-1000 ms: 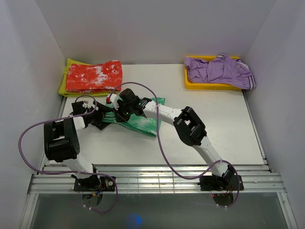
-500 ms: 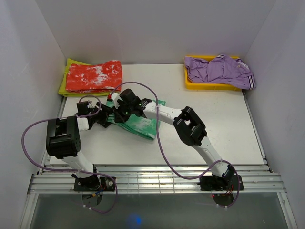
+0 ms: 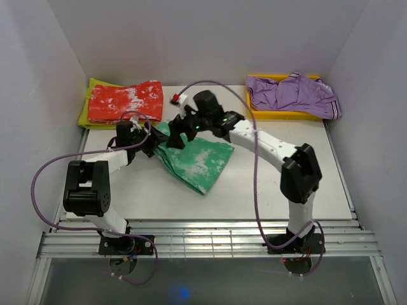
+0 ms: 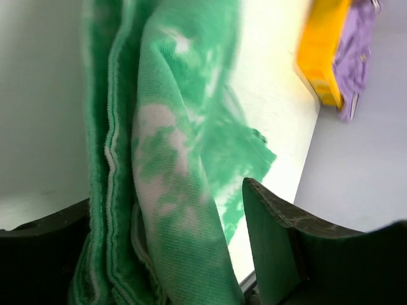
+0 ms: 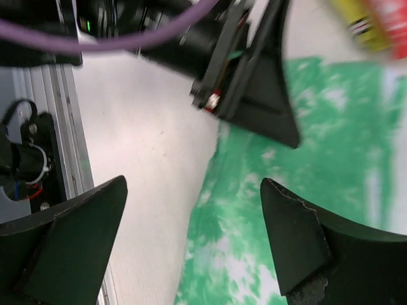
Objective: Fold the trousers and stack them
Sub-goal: Neatly place the folded trousers to the corner
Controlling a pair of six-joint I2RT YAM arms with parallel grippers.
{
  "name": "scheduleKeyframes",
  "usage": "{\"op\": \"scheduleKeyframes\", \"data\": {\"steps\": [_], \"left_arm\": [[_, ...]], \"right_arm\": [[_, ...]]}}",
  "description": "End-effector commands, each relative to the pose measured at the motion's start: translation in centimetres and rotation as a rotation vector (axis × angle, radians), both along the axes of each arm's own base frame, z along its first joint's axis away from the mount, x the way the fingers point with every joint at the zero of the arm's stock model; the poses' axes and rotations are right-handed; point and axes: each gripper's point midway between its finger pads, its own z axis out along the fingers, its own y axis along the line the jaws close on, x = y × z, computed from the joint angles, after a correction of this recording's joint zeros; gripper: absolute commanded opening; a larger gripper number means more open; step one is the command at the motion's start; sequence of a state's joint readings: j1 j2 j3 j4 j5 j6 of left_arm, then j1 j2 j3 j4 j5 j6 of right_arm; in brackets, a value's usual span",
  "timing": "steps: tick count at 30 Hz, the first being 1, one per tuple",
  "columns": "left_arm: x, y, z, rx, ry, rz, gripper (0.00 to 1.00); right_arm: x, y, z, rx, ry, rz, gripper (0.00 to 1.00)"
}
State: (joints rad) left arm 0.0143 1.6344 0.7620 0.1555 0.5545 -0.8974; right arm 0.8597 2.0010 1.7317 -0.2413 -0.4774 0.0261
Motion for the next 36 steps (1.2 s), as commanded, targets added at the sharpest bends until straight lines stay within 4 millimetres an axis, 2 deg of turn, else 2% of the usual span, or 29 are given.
{"op": "scheduleKeyframes", "data": {"steps": [1,3,4,6,7,8,9,11,12,14,16,17,18,21,23,24,25,26,27,28,30,31,33,34,36], "left_arm": [[1.9,-3.8,7.9,0.115,-0.28,-0.109,0.0],[2.3,-5.5,9.0,0.158,-0.338,-0.147,0.0],[3.1,-5.9,10.2,0.182,-0.378,-0.14,0.0],[3.8,-6.9,10.3,0.209,-0.403,-0.157,0.0],[4.2,-7.1,10.2,0.214,-0.404,-0.15,0.0],[5.0,-7.0,10.3,0.231,-0.401,-0.132,0.0],[5.7,-6.9,8.5,0.248,-0.349,-0.125,0.0],[6.4,-7.2,7.3,0.245,-0.286,-0.137,0.0],[6.6,-7.4,5.6,0.243,-0.256,-0.15,0.0],[6.2,-8.6,5.0,0.145,-0.253,-0.186,0.0],[6.1,-9.1,3.5,0.104,-0.215,-0.21,0.04],[6.0,-9.4,3.3,0.081,-0.212,-0.22,0.23],[5.7,-9.4,2.9,0.062,-0.196,-0.233,0.3],[5.5,-9.1,2.2,0.021,-0.178,-0.224,0.39],[5.1,-8.8,1.3,0.014,-0.156,-0.218,0.42],[4.9,-8.7,1.0,0.006,-0.143,-0.211,0.46],[4.5,-8.5,0.6,0.002,-0.127,-0.209,0.5],[4.3,-8.4,0.6,-0.002,-0.125,-0.209,0.54],[4.2,-8.1,0.5,-0.003,-0.118,-0.204,0.65],[3.9,-8.0,0.4,-0.009,-0.109,-0.209,0.7],[3.4,-7.3,-0.1,-0.012,-0.082,-0.199,0.72],[3.2,-7.1,-0.3,-0.015,-0.074,-0.194,0.72],[2.8,-6.7,-0.5,-0.02,-0.064,-0.191,0.74],[2.7,-6.6,-0.5,-0.022,-0.063,-0.193,0.75],[2.3,-6.5,-0.6,-0.031,-0.053,-0.192,0.76]], "right_arm": [[4.7,-7.5,8.3,0.106,-0.082,-0.17,0.9],[5.9,-10.3,9.2,0.094,-0.074,-0.24,0.9],[7.4,-12.9,10.4,0.099,-0.093,-0.307,0.9],[8.4,-15.4,11.0,0.09,-0.092,-0.367,0.9],[9.5,-17.6,12.0,0.098,-0.107,-0.424,0.9],[9.9,-18.7,12.3,0.094,-0.104,-0.451,0.9],[10.2,-19.6,12.6,0.094,-0.106,-0.473,0.9],[10.8,-21.6,13.4,0.093,-0.116,-0.508,0.9],[10.7,-22.2,13.3,0.08,-0.108,-0.517,0.9],[10.5,-23.0,13.3,0.073,-0.114,-0.524,0.9],[9.8,-23.5,12.8,0.06,-0.1,-0.527,0.9],[9.5,-23.5,12.6,0.059,-0.099,-0.516,0.9],[9.2,-23.5,12.3,0.057,-0.094,-0.506,0.9],[7.8,-22.9,10.2,0.052,-0.027,-0.445,0.9],[6.6,-21.7,8.5,0.071,0.057,-0.373,0.9],[6.2,-21.1,7.9,0.079,0.092,-0.346,0.91],[6.0,-20.2,6.4,0.065,0.131,-0.325,0.91],[6.1,-19.8,5.6,0.063,0.146,-0.321,0.91],[6.1,-19.5,4.2,0.049,0.179,-0.318,0.92],[6.5,-19.0,2.1,0.028,0.228,-0.32,0.94],[7.4,-18.4,0.3,0.017,0.241,-0.321,0.95],[8.2,-17.9,-1.8,-0.014,0.261,-0.326,0.97],[9.5,-16.9,-2.4,-0.01,0.265,-0.327,0.99],[10.1,-16.4,-4.5,-0.042,0.293,-0.345,0.99],[11.0,-15.8,-6.2,-0.069,0.306,-0.372,0.99]]}}
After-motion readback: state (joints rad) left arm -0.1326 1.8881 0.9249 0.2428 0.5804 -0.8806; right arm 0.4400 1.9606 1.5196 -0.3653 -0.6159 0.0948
